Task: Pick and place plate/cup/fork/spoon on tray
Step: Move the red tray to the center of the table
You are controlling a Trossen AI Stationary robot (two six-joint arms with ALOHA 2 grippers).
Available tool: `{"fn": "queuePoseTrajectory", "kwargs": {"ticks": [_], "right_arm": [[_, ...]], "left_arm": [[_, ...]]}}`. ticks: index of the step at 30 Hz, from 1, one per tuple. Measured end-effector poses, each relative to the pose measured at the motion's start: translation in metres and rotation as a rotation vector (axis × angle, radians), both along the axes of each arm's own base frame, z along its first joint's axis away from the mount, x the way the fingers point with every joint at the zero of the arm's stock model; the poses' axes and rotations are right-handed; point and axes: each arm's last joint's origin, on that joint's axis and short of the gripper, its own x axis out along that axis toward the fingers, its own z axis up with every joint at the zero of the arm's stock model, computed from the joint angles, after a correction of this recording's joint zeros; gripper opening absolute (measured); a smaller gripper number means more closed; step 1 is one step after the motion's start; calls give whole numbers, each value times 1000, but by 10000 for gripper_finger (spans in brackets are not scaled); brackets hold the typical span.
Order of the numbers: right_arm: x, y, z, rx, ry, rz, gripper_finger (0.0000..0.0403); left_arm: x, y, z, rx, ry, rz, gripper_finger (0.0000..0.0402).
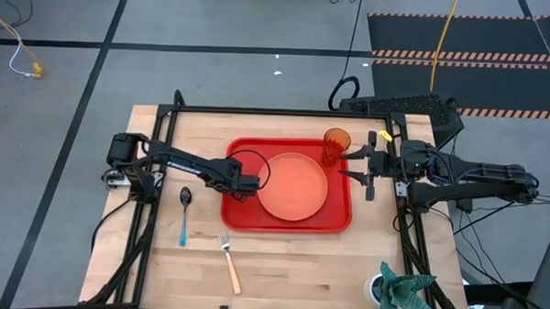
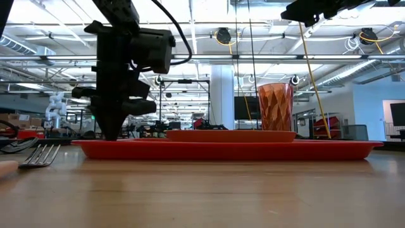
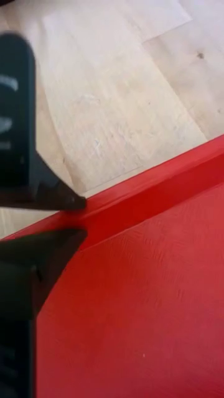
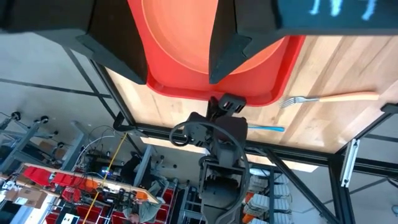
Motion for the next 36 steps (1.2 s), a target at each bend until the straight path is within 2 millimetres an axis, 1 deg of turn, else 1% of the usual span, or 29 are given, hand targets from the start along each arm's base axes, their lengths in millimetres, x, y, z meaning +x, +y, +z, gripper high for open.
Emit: {"fn": "queuePoseTrajectory", "kwargs": {"ticks": [3, 5, 11, 19, 24, 29, 32, 36], "right_arm": [[0, 0, 0, 0, 0, -1, 164], [0, 0, 0, 0, 0, -1, 164], [0, 0, 0, 0, 1, 0, 164], [0, 0, 0, 0, 2, 0, 164], [0, 0, 0, 0, 2, 0, 164], [0, 0, 0, 0, 3, -1, 164], [0, 0, -1, -2, 10, 0, 164], [0, 0, -1, -2, 14, 0, 164]], "left_arm": [[0, 1, 0, -1, -1, -2, 10], [0, 2, 0, -1, -1, 1, 4], [0, 4, 0, -2, -2, 10, 13], [0, 4, -1, 4, 0, 9, 14], [0, 9, -1, 28, 9, 8, 14], [0, 9, -1, 28, 6, 17, 15], [3, 9, 3, -11, -1, 25, 15], [15, 6, 15, -67, -58, 18, 14]]}}
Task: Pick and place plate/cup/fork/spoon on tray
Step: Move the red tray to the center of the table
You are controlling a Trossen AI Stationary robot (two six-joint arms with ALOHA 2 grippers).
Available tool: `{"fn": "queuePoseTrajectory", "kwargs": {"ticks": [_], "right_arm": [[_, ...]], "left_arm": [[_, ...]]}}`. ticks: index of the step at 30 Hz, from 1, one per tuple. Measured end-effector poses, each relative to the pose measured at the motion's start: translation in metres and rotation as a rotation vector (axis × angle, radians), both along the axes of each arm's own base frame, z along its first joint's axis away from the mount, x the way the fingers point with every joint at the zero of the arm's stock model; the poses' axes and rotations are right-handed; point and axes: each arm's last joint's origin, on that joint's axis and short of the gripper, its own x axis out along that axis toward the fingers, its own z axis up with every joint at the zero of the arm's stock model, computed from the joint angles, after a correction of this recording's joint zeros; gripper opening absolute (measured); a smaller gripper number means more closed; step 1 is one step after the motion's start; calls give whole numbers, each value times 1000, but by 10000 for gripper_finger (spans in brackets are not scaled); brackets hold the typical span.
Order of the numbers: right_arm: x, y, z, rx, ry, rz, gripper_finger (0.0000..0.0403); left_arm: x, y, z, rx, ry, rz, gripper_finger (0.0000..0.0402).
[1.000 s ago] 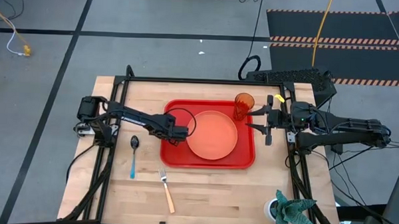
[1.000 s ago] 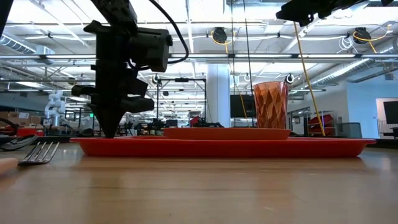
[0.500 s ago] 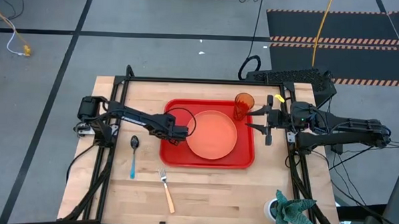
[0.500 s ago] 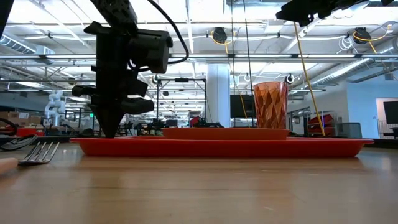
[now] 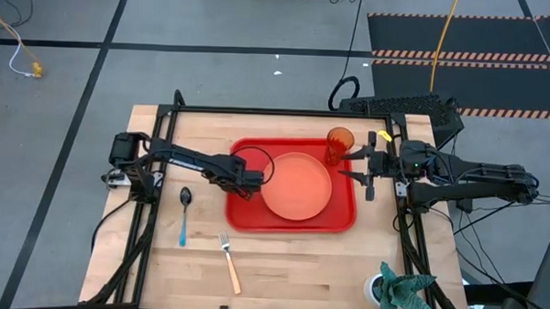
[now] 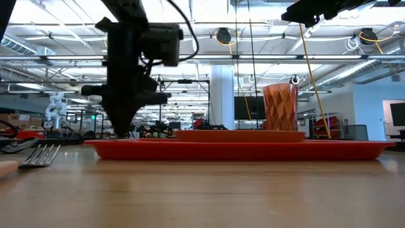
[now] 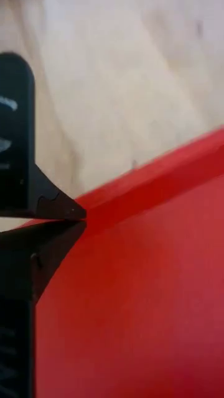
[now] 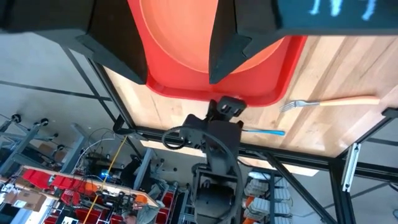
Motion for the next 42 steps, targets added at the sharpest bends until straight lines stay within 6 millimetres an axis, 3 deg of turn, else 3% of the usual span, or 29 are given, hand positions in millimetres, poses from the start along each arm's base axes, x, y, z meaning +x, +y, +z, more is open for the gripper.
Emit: {"fn": "queuePoseTrajectory", "kwargs": {"ticks": [5, 17, 26, 35, 42], "right_arm": [[0, 0, 0, 2, 0, 0, 164], [0, 0, 0, 2, 1, 0, 164], [0, 0, 0, 1, -1, 0, 164], [0, 0, 1, 5, -13, -1, 164], [0, 0, 3, 18, -35, -4, 164]], "left_arm": [[9, -2, 13, -5, -33, -28, 14], [0, -3, 17, 45, 71, -8, 14], [32, -20, 22, 84, -244, -130, 14], [31, -3, -9, 135, -173, -117, 14], [51, 13, -25, 178, -267, -147, 14]]}}
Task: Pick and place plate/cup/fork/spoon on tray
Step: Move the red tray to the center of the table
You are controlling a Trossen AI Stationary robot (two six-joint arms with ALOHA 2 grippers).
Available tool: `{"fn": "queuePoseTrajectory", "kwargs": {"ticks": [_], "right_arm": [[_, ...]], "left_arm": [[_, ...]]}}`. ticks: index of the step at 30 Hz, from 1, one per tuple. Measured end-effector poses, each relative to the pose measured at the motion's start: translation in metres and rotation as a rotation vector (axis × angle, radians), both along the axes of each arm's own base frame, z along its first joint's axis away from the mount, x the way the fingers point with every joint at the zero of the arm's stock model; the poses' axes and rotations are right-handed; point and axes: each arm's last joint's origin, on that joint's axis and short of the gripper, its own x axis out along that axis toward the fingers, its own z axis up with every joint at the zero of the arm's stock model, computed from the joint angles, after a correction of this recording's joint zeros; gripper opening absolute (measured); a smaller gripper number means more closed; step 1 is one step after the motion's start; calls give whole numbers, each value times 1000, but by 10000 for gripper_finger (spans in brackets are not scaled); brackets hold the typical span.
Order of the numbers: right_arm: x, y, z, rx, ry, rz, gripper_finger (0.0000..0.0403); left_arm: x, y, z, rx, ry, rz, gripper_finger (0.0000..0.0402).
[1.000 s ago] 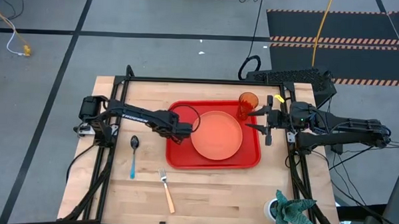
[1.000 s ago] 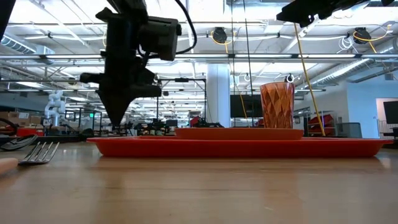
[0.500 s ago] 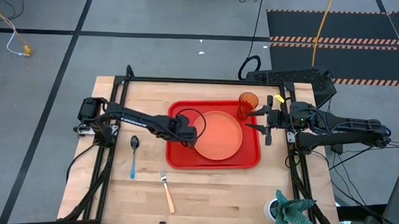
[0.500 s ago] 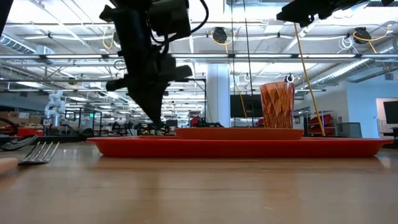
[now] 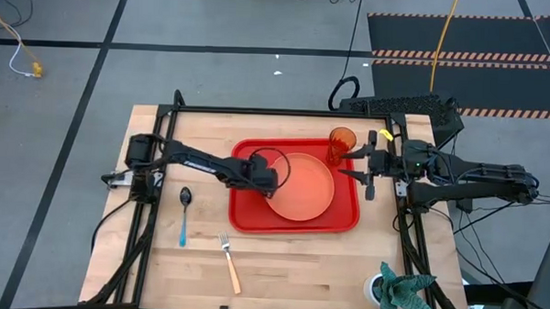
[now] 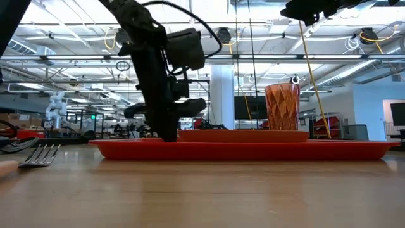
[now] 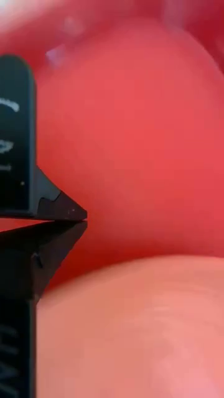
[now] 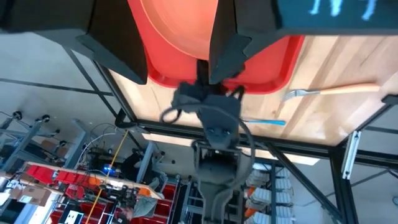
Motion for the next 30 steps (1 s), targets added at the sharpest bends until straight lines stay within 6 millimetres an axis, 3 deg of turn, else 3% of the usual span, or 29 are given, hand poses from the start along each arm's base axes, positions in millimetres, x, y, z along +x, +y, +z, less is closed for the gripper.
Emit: {"fn": "queuePoseTrajectory", "kwargs": {"ticks": [16, 30], "right_arm": [[-1, -1, -2, -2, 18, -6, 164], [-1, -1, -2, -2, 19, -6, 164]], "left_arm": [[4, 7, -4, 6, 18, -112, 14], [15, -3, 0, 104, -19, -302, 14]]}}
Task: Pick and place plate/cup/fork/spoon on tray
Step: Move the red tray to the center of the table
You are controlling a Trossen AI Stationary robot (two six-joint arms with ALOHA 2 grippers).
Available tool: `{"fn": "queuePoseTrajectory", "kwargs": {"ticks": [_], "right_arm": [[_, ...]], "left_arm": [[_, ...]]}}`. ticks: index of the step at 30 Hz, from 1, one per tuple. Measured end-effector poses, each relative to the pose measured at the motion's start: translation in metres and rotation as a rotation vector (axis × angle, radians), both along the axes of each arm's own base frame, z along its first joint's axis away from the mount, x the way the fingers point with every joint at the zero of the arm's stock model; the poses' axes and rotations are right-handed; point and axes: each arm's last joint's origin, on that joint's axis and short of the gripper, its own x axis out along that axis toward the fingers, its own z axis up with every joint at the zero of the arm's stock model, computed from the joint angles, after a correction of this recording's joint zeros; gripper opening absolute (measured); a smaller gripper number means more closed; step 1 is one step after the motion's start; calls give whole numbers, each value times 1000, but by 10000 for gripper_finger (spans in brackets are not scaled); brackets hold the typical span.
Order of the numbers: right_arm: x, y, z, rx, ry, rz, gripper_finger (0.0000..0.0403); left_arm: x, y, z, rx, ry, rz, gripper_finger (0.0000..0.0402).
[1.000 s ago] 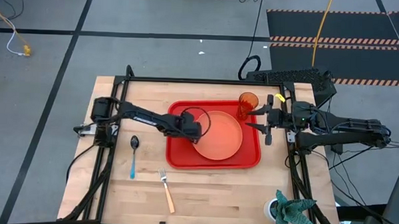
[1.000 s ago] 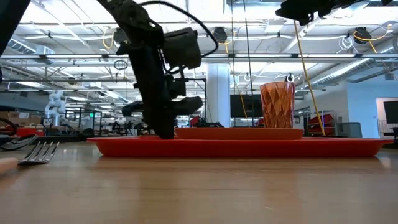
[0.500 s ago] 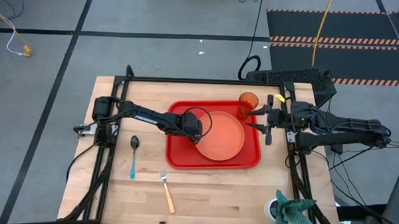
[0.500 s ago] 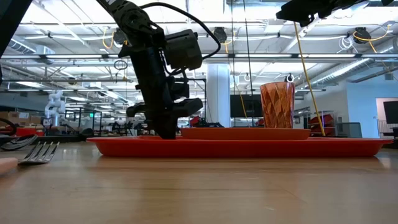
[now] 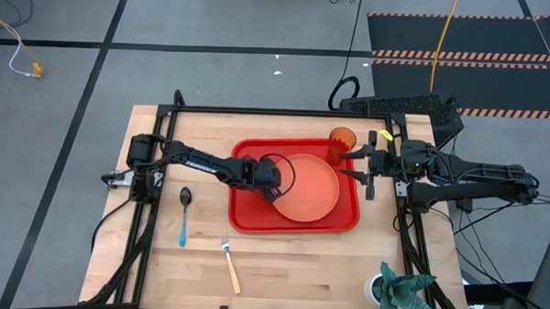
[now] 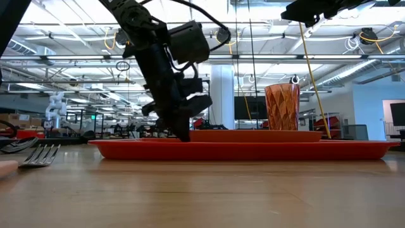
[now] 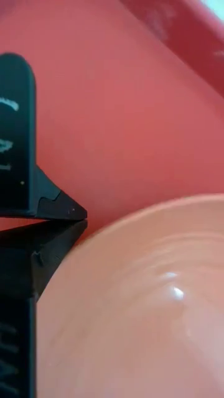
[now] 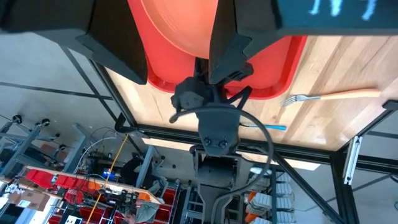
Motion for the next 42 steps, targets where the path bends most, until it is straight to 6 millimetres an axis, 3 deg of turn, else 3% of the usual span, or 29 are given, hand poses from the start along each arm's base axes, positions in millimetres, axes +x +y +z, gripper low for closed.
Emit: {"fn": "queuePoseTrajectory", "kwargs": {"ticks": [21, 30, 35, 42], "right_arm": [[0, 0, -1, 0, 12, -1, 164], [-1, 0, -2, -6, 20, 1, 164], [-1, 0, -2, -6, 20, -1, 164], [-1, 0, -2, -6, 20, -1, 164]], "left_arm": [[1, -17, 0, 12, 19, -99, 14], [-9, -25, 3, -180, 53, -24, 14], [-18, -26, 6, -272, 84, 105, 14], [-38, -27, 2, -294, 263, 250, 14]]}}
